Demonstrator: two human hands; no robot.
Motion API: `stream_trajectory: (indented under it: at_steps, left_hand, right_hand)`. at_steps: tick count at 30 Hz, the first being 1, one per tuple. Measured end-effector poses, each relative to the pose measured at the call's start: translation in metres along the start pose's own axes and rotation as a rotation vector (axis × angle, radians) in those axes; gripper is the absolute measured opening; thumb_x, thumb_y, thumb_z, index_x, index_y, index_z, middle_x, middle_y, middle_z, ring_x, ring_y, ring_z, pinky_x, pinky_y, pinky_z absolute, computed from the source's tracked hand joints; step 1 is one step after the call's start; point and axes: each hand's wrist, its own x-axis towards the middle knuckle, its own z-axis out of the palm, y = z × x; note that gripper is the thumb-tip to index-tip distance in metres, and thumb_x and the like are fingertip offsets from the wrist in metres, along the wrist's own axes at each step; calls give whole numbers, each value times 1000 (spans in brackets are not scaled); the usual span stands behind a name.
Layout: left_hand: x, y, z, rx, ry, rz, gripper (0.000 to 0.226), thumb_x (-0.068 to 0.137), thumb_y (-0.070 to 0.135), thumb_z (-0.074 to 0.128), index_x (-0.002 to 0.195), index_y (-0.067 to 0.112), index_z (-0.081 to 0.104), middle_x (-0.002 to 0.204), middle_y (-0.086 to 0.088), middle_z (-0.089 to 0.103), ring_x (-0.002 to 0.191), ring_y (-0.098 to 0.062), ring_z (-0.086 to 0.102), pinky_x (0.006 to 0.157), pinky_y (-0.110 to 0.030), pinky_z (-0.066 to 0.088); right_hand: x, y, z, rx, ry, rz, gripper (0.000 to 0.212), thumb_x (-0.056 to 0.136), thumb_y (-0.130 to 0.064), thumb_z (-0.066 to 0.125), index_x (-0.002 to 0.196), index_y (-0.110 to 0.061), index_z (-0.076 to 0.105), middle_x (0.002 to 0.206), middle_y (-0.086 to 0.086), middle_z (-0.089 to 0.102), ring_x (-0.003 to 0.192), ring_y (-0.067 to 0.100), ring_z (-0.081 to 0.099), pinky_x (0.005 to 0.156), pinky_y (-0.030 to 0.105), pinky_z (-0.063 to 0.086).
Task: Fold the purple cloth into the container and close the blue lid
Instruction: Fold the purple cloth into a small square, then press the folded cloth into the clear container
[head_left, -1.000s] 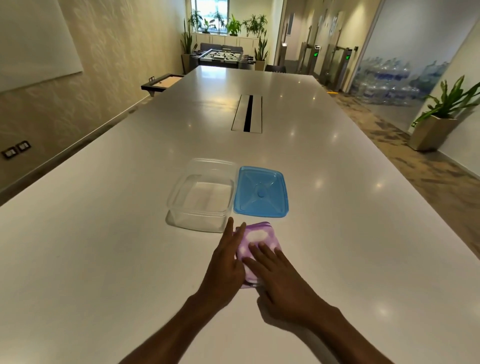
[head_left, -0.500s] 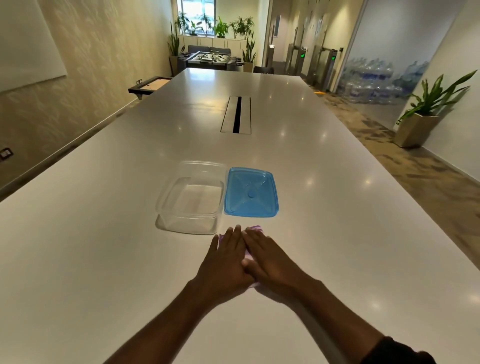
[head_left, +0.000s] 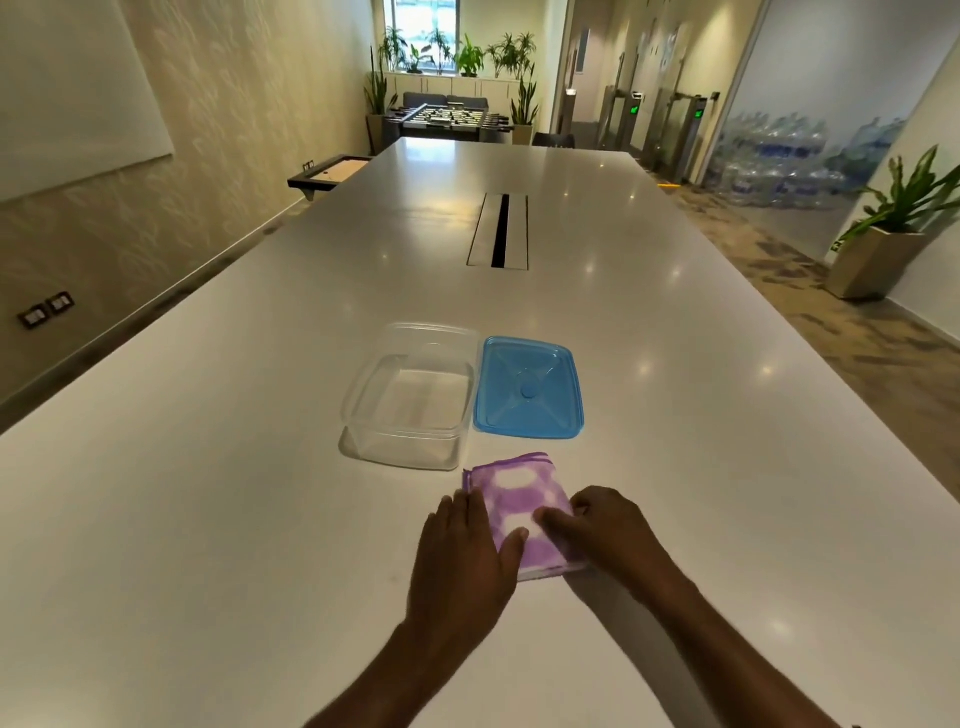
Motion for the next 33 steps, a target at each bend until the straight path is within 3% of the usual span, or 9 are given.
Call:
stream_trajectory:
  at_steps: [3, 6, 9, 14, 19, 23, 26, 29, 33]
  left_hand:
    - [-4, 5, -3, -40, -39, -8, 76, 91, 63, 27, 151, 19, 11, 159, -1, 23, 145, -20, 20, 118, -32, 12]
    - [-8, 11, -17, -422, -64, 18, 78, 85, 66, 39, 150, 30, 13, 153, 7, 33, 137, -11, 36, 114, -25, 27]
    - [-5, 17, -42, -864, -49, -19, 82, 74, 70, 57, 143, 40, 24, 141, 12, 48, 124, -8, 51, 104, -35, 46]
    - [16, 13, -99, -1337, -68, 54, 67, 67, 42, 82, 126, 29, 54, 121, -3, 67, 109, -26, 65, 88, -48, 55]
    - [79, 5, -160, -1238, 20, -34, 50, 61, 34, 83, 105, 17, 68, 98, -10, 75, 88, -30, 72, 77, -43, 58]
    - [129, -11, -173, -962, 84, -200, 35, 74, 27, 77, 101, 7, 67, 82, -6, 72, 70, -20, 70, 49, -21, 50]
    - [157, -20, -164, -674, 126, -236, 33, 76, 27, 72, 97, 2, 67, 84, -11, 70, 75, -25, 67, 55, -25, 48]
    - [173, -27, -153, -455, 124, -245, 35, 77, 28, 68, 96, -2, 64, 93, -19, 70, 81, -32, 63, 62, -30, 45]
    - [187, -36, -138, -324, 93, -242, 44, 79, 20, 64, 117, -1, 53, 114, -22, 64, 102, -37, 61, 73, -29, 43]
  right_hand:
    - [-2, -12, -4, 265, -121, 74, 28, 81, -42, 69, 91, -17, 60, 82, 0, 64, 72, 12, 61, 57, 21, 45]
    - [-11, -20, -18, 553, -213, 38, 27, 79, -23, 72, 102, -13, 61, 94, 11, 71, 84, 25, 70, 73, 38, 61]
    - [-27, -28, -36, 793, -258, -154, 39, 74, -19, 74, 109, -10, 61, 100, 14, 74, 90, 34, 72, 85, 55, 57]
    - [-30, -57, -53, 1046, -255, -385, 47, 75, -20, 76, 118, -8, 58, 114, 23, 68, 103, 47, 65, 89, 64, 48]
    - [7, -112, -58, 933, -47, -318, 15, 87, -23, 68, 87, -8, 65, 82, 12, 70, 74, 30, 66, 66, 40, 52]
    - [47, -151, -56, 734, 54, -246, 22, 85, -26, 68, 74, -7, 66, 68, 14, 68, 55, 21, 64, 53, 31, 56]
    - [71, -168, -46, 564, 66, -248, 21, 83, -17, 66, 71, 0, 68, 60, 14, 68, 53, 25, 70, 60, 38, 63]
    - [88, -181, -35, 411, 53, -230, 19, 73, -5, 64, 88, 7, 66, 75, 22, 71, 70, 37, 73, 70, 45, 62]
    - [103, -194, -25, 192, -15, -174, 53, 61, 9, 71, 110, 5, 52, 103, 22, 67, 88, 35, 70, 76, 43, 61]
